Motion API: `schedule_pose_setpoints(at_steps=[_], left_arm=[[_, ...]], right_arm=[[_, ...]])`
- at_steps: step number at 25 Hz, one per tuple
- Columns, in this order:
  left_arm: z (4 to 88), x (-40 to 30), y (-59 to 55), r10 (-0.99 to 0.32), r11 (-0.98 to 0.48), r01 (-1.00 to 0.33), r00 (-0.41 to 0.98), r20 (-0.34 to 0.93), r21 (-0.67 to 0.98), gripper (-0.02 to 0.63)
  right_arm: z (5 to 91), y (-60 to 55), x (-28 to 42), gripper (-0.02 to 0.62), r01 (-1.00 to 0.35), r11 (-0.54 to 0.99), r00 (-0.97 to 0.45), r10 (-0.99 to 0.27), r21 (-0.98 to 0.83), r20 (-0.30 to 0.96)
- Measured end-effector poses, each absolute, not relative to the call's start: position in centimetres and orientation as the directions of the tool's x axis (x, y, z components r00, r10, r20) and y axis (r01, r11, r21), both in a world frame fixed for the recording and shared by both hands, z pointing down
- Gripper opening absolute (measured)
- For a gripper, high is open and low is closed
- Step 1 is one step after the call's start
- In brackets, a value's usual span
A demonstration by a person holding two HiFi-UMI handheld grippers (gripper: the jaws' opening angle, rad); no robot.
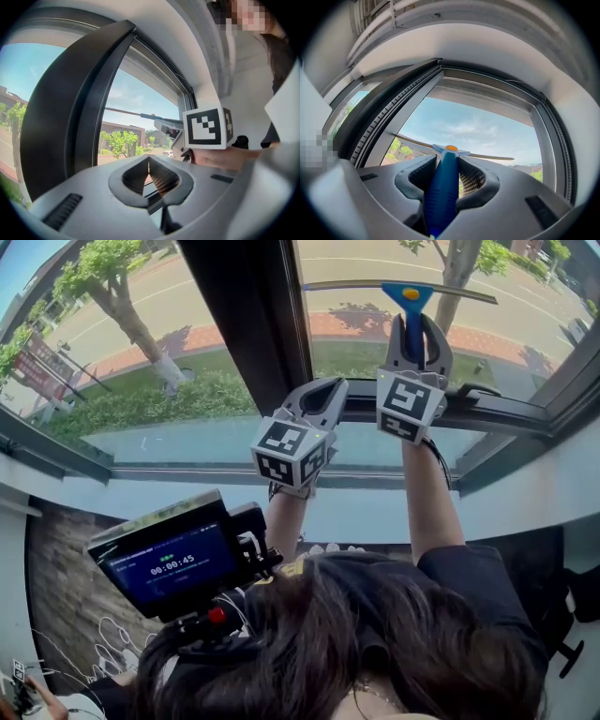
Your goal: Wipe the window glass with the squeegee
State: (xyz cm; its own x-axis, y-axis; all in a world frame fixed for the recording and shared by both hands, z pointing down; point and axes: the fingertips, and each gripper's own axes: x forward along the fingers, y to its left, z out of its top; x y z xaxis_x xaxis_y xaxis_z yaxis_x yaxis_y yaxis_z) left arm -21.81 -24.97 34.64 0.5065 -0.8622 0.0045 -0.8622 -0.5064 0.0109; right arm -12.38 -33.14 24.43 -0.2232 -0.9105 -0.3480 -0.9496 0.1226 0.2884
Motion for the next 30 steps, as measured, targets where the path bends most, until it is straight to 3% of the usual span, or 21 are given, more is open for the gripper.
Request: schedule_pose_setpoints(at_steps=[30], left_arm=[[36.7, -22.4, -24.4, -0.863, -0.499, -0.865, 0.502, 0.049, 0.055, 0.002]], right_arm=[[30.9, -32.5, -12.2, 0.14, -0.955, 0.133, -0.203, -0.946, 0.265, -0.254]])
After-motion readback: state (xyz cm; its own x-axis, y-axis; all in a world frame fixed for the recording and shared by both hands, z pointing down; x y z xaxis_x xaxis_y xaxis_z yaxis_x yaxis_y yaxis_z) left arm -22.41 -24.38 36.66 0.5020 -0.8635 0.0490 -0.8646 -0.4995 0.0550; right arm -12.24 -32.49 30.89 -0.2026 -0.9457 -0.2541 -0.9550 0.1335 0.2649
